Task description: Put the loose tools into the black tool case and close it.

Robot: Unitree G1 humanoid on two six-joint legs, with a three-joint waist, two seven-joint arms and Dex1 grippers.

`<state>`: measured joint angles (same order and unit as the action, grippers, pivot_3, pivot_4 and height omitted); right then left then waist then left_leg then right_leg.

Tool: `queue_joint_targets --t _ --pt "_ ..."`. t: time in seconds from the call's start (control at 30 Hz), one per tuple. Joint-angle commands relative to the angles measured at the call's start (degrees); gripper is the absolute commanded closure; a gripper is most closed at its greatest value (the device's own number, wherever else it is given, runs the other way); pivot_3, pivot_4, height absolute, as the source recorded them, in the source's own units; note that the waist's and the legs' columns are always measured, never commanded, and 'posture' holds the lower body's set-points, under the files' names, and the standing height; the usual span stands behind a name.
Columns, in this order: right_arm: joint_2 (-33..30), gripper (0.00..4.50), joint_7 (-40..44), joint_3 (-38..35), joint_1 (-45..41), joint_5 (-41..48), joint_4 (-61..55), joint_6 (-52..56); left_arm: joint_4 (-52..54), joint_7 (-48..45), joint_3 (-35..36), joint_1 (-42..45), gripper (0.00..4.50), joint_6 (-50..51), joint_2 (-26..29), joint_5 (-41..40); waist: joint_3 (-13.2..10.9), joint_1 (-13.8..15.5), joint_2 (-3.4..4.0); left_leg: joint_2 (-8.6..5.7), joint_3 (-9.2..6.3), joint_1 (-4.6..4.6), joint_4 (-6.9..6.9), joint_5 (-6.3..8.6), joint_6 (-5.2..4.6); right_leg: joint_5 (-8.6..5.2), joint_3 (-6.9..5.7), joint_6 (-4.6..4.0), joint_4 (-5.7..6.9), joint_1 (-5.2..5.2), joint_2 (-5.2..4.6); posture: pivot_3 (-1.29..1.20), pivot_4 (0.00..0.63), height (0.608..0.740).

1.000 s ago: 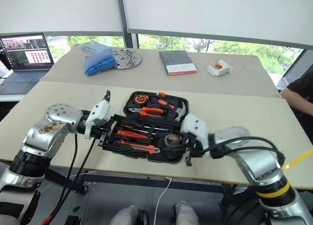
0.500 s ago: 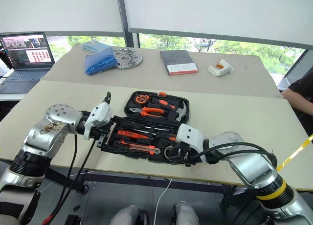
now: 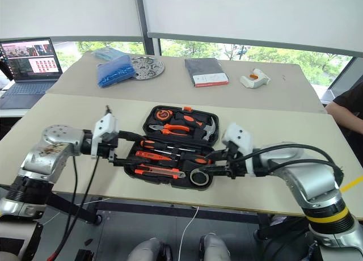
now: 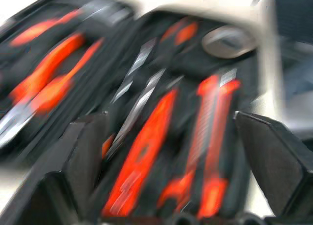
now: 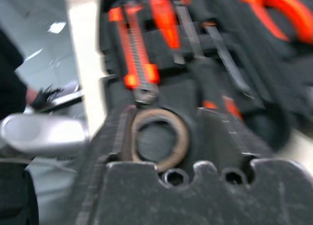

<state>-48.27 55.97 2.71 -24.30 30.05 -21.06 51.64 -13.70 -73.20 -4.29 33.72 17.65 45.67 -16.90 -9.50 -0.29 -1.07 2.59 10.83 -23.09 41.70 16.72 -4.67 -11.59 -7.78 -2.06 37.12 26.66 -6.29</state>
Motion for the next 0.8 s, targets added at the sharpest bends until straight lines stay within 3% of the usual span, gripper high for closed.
queue_joint_targets --t 0.03,0.13,0.27,0.3,0.47,0.8 --pt "-1.1 3.64 -1.6 -1.8 2.4 -4.3 5.0 -6.4 -6.6 2.8 2.7 0.9 1.80 -4.6 2.2 3.4 0.0 0.0 -0.01 0.00 0.00 -0.02 0.00 0.00 0.00 0.00 -0.01 0.00 -0.01 0.00 0.00 0.00 0.150 0.718" --pt "-0.4 4.50 -2.0 -0.5 3.1 -7.2 8.1 -10.8 -11.0 3.5 1.3 1.8 2.89 -8.1 1.2 5.9 0.0 0.2 -0.01 -0.05 0.02 -0.07 0.01 0.00 0.00 0.00 -0.04 0.02 -0.01 0.03 -0.05 0.00 0.150 0.718" --pt "1.0 4.50 -2.4 2.7 2.8 -11.9 11.7 -17.3 -14.7 4.2 -1.2 3.3 4.31 -11.4 -2.7 8.6 0.0 0.3 -0.01 -0.05 0.05 -0.12 0.02 0.01 0.02 0.01 -0.05 0.04 0.01 0.10 -0.08 0.00 0.150 0.718" --pt "1.2 4.50 -2.5 3.5 2.7 -13.3 12.5 -19.0 -15.2 4.1 -1.6 3.8 4.46 -11.8 -3.7 8.9 0.0 0.3 -0.01 -0.05 0.05 -0.13 0.02 0.00 0.02 0.01 -0.05 0.04 0.02 0.10 -0.07 0.00 0.150 0.718" --pt "3.8 4.50 -2.2 3.8 2.4 -14.6 14.5 -23.9 -12.0 0.8 -2.4 4.2 4.46 -8.6 -7.5 6.6 0.0 0.1 -0.01 -0.05 0.16 -0.19 0.03 -0.01 0.00 0.01 -0.02 0.04 0.07 0.19 0.01 0.00 0.150 0.718" --pt "2.8 4.50 3.1 0.5 9.1 -9.8 4.0 -21.5 4.5 -5.6 -6.2 -2.4 4.46 -0.8 -9.1 4.3 0.0 0.2 -0.01 -0.05 0.19 -0.22 0.03 -0.01 0.00 -0.01 -0.05 0.05 0.04 0.19 0.03 0.00 0.150 0.718"
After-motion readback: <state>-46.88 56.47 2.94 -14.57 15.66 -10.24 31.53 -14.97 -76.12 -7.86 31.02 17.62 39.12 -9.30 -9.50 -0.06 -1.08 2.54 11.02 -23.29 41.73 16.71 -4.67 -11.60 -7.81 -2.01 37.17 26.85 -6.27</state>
